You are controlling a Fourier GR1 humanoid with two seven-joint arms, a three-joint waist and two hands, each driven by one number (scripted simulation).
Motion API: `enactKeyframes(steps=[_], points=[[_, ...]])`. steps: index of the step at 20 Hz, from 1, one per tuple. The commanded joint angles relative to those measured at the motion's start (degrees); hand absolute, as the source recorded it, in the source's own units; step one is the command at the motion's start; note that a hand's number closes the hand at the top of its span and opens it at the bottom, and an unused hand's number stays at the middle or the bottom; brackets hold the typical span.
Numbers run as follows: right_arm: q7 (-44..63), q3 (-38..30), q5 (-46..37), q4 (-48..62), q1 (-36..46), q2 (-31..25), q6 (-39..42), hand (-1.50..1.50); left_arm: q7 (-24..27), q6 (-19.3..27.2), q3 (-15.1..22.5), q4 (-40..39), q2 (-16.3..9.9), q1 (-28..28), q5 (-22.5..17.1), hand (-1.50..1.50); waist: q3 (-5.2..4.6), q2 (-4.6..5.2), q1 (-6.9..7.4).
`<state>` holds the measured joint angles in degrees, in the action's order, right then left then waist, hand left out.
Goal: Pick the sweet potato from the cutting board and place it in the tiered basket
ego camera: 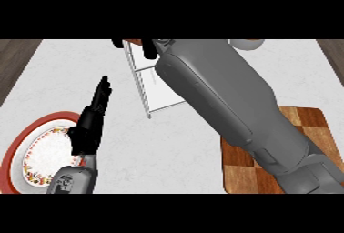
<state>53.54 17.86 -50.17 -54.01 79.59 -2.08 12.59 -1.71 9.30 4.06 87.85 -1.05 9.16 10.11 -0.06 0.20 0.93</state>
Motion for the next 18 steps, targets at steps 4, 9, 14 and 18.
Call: enactKeyframes(steps=[4, 9, 14, 18], points=[[0.1, -7.0, -0.3, 8.2, -2.4, 1.3, -10.2, 1.50, -0.6, -0.9, -0.8, 1.7, -1.0, -0.1, -0.7, 0.00, 0.04, 0.21, 0.44], [-5.2, -11.4, 4.0, 8.3, -5.6, 2.0, -15.6, -1.50, -1.8, -0.4, 0.3, 3.2, -0.4, -1.1, 0.1, 0.00, 0.06, -0.03, 0.11], [-6.6, -15.3, 6.9, 6.9, -5.1, 2.0, -23.6, -1.50, -2.8, -1.1, 0.9, 3.9, -0.4, -1.7, 0.0, 0.00, 0.08, -0.15, 0.17], [-5.7, -19.1, 6.3, 3.0, -5.9, -1.1, -29.3, -1.50, 0.7, 0.6, 0.4, 1.3, 0.9, -2.5, 0.3, 0.00, 0.05, -0.16, -0.65]])
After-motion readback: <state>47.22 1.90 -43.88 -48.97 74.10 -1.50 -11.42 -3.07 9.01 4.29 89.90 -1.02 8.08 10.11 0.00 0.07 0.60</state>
